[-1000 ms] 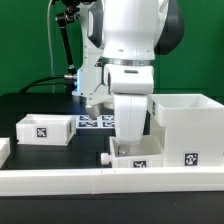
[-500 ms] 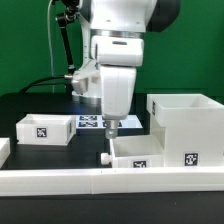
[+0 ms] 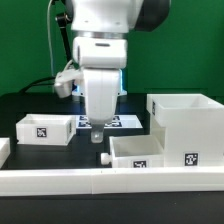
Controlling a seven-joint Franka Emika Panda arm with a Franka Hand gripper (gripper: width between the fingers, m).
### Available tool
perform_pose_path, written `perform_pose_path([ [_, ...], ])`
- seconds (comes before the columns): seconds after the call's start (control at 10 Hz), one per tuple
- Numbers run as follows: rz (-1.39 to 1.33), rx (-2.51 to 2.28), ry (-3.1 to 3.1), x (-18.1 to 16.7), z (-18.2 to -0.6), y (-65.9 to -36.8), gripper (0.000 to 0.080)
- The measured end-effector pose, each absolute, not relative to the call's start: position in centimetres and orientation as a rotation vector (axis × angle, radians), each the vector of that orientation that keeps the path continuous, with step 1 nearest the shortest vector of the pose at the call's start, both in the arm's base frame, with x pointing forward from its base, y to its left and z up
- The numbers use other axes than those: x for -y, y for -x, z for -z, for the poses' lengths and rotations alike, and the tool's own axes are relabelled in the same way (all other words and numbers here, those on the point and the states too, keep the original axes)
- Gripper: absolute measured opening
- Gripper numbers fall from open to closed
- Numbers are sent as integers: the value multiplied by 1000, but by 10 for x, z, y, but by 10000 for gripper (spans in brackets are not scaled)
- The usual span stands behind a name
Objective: Assemble drawer
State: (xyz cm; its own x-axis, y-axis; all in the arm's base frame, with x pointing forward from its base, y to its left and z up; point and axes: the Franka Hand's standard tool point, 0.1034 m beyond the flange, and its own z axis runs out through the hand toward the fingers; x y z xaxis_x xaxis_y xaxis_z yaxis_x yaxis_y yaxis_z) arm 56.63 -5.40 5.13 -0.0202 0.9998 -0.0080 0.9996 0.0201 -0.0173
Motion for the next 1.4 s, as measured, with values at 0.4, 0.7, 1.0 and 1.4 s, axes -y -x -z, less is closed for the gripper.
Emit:
perform_pose_path([
  [0.4, 88, 2162, 2150, 64, -34, -589, 648],
  [0.7, 135, 2069, 2150, 48, -17, -588, 648],
  [1.0, 131, 2051, 2153, 35, -13, -588, 648],
  [1.4, 130, 2048, 2156, 36, -13, -587, 648],
])
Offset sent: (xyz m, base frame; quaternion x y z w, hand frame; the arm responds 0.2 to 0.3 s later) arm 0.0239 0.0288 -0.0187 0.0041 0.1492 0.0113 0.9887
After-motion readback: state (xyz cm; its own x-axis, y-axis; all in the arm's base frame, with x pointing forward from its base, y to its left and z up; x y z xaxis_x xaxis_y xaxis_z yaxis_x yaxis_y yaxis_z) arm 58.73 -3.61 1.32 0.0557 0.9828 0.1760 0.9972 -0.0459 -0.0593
